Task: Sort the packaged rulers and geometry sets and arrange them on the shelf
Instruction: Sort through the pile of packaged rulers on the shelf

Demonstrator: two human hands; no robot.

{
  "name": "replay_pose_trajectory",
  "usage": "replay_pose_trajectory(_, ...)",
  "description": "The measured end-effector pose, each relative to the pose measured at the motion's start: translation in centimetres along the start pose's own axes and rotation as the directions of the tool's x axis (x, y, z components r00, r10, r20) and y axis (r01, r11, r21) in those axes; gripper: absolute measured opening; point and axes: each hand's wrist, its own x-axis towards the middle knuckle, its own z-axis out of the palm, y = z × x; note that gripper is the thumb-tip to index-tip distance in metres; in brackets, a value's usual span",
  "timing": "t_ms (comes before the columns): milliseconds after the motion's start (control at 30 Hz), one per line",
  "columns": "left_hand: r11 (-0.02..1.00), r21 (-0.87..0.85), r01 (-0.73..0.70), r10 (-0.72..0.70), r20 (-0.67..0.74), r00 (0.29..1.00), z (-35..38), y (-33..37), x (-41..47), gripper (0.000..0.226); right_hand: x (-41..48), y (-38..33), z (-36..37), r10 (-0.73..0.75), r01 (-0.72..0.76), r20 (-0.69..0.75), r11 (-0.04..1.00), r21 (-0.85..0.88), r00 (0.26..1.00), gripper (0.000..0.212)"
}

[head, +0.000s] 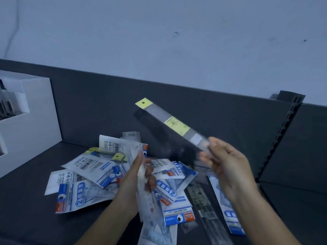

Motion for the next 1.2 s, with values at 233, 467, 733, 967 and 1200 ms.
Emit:
replay_pose_trajectory(233,0.995,0.017,-0.095,0.095,-0.048,0.994,-0.6,0.6,0.2,0.046,-3.1,6.3,2.0,0.179,-0.18,0.051,0.984,0.001,0.982,0.016)
replay_pose_trajectory(467,0.995,-0.049,-0.09,0.083,-0.121,0.989,-3.1,1.0,1.0,0.01,3.7,9.4,-4.1,0.064,-0.069,-0.032,0.732,-0.677,0.997,0.018)
replay_pose_trajectory(733,0.995,-0.05,-0.09,0.083,-0.127,0.988,-3.8,2.0,1.3,0.011,10.8,8.3,-11.0,0.036,0.023,0.015,-0.23,-0.973,0.999,0.044)
replay_pose_trajectory(967,0.996,-0.04,-0.078,0.072,-0.148,0.986,-3.8,1.6,1.2,0.009,11.7,6.9,-11.4,0.085,0.317,0.317,-0.484,-0.815,0.945,0.033)
replay_pose_trajectory(1200,0.997,-0.051,-0.056,0.048,-0.147,0.988,-3.2,1.5,0.9,0.005,9.7,3.8,-11.0,-0.258,0.262,0.349,-0.316,-0.912,0.901,0.026)
